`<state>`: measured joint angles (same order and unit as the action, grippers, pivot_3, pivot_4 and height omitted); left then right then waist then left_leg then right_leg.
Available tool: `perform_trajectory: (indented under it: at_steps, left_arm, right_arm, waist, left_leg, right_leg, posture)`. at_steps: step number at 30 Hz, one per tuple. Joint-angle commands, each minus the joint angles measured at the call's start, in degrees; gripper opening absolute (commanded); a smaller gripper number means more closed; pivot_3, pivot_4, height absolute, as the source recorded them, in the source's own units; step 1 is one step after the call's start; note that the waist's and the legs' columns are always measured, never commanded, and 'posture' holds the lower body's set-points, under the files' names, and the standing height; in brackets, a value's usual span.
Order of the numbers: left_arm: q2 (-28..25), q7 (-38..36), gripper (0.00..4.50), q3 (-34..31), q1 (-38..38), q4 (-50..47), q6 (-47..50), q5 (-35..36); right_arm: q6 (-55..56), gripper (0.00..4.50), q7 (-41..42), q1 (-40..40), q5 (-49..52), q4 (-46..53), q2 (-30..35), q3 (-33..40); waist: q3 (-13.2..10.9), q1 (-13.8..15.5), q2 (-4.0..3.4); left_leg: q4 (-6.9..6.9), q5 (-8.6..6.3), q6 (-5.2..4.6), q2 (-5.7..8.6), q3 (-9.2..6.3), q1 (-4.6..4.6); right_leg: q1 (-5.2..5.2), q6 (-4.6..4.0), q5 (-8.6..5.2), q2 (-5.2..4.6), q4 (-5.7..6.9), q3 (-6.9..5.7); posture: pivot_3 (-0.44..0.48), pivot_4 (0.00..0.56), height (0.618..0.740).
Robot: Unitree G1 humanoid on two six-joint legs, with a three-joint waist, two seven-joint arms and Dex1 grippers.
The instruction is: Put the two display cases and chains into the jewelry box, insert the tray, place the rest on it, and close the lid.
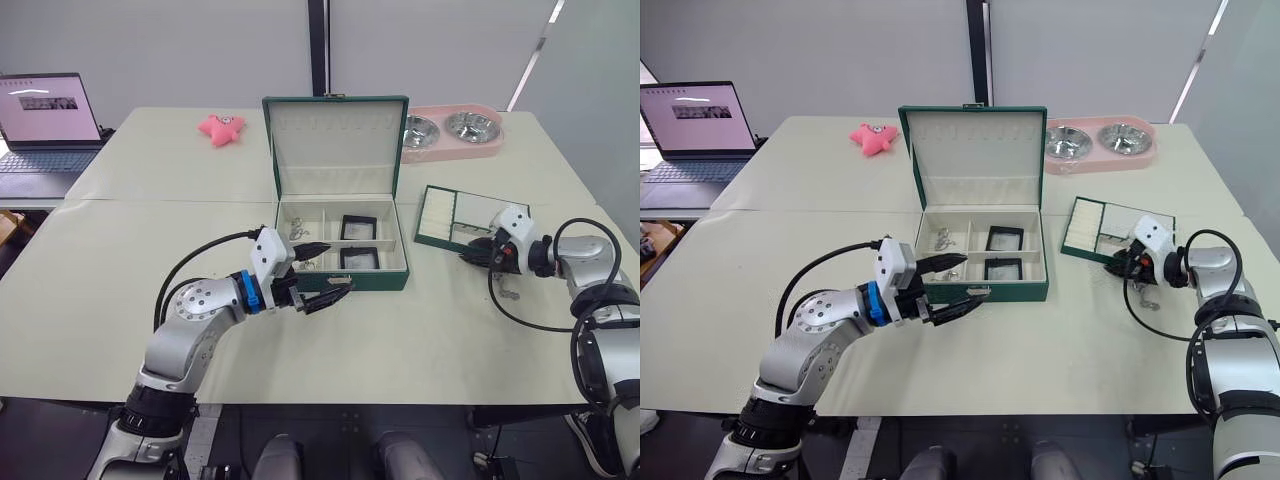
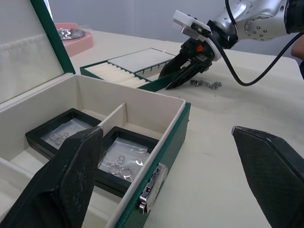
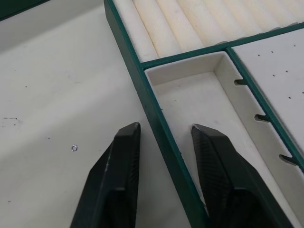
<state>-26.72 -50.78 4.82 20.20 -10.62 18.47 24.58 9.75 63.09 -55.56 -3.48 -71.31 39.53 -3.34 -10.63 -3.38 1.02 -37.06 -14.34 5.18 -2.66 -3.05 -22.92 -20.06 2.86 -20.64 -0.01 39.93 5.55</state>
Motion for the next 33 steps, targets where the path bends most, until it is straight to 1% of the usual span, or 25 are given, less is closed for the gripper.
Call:
perform_trajectory:
  at_steps: [1,4,5,18,24,29,33]
  left_arm:
    - [1.14,-0.84,4.5,-0.05,1.08,-0.81,-1.66,0.69]
    - [1.99,-1.01,4.5,0.17,1.46,-0.78,-1.79,0.74]
    - [2.36,-1.1,4.5,0.38,1.64,-0.84,-1.73,0.68]
    - [4.93,-0.98,4.5,1.34,4.66,1.41,-3.24,-0.71]
    - [5.76,-0.75,4.5,1.59,5.21,1.8,-3.82,-0.98]
    - [6.28,-0.62,4.5,1.69,5.08,1.49,-4.61,-1.45]
    - [6.3,-0.36,4.5,1.53,4.87,1.17,-4.73,-1.4]
  right_arm:
    - [0.85,0.76,-0.67,-1.52,0.19,-0.29,0.55,1.43]
    - [0.89,0.13,-0.8,-1.53,0.22,-0.34,0.52,1.51]
    - [0.92,0.04,-0.9,-1.53,0.25,-0.35,0.5,1.55]
    - [1.06,0.04,-1.29,-2.44,0.69,-0.08,0.42,2.78]
    - [1.22,0.04,-0.73,-3.5,0.5,0.38,1.85,2.98]
    - [1.6,0.04,2.16,-3.49,0.48,2.75,4.43,2.59]
    - [0.58,0.04,5.66,-1.3,1.26,7.39,6.66,2.64]
  waist:
    - [0.0,0.01,0.0]
    - [0.0,0.03,0.0]
    - [0.0,0.02,0.0]
    - [0.0,0.0,0.0]
    - [0.0,-0.02,0.0]
    - [0.0,0.08,0.0]
    - [0.0,0.09,0.0]
  left_leg:
    - [0.0,0.0,0.0,0.0,0.0,0.0]
    - [0.0,0.0,0.0,0.0,0.0,0.0]
    - [0.0,0.0,0.0,0.0,0.0,0.0]
    - [-0.01,0.0,0.0,0.01,0.01,0.0]
    - [-0.01,0.0,0.0,0.01,0.02,0.0]
    - [-0.01,0.0,0.0,0.02,0.01,-0.01]
    - [0.0,0.0,0.0,0.02,0.02,-0.01]
  right_leg:
    - [0.0,0.0,0.0,0.0,0.0,0.0]
    - [0.0,0.0,0.0,0.0,0.0,0.0]
    - [0.0,0.0,0.0,0.0,0.0,-0.01]
    - [0.01,0.0,0.0,0.0,0.0,0.0]
    - [0.0,0.0,0.0,0.0,0.0,0.02]
    - [0.0,0.0,0.0,-0.01,-0.01,0.0]
    - [0.0,0.0,0.0,-0.01,-0.01,0.01]
  posture:
    - [0.0,0.15,0.74]
    - [0.0,0.15,0.74]
    - [0.0,0.15,0.74]
    - [0.0,0.15,0.74]
    - [0.0,0.15,0.74]
    - [0.0,0.15,0.74]
    - [0.0,0.15,0.74]
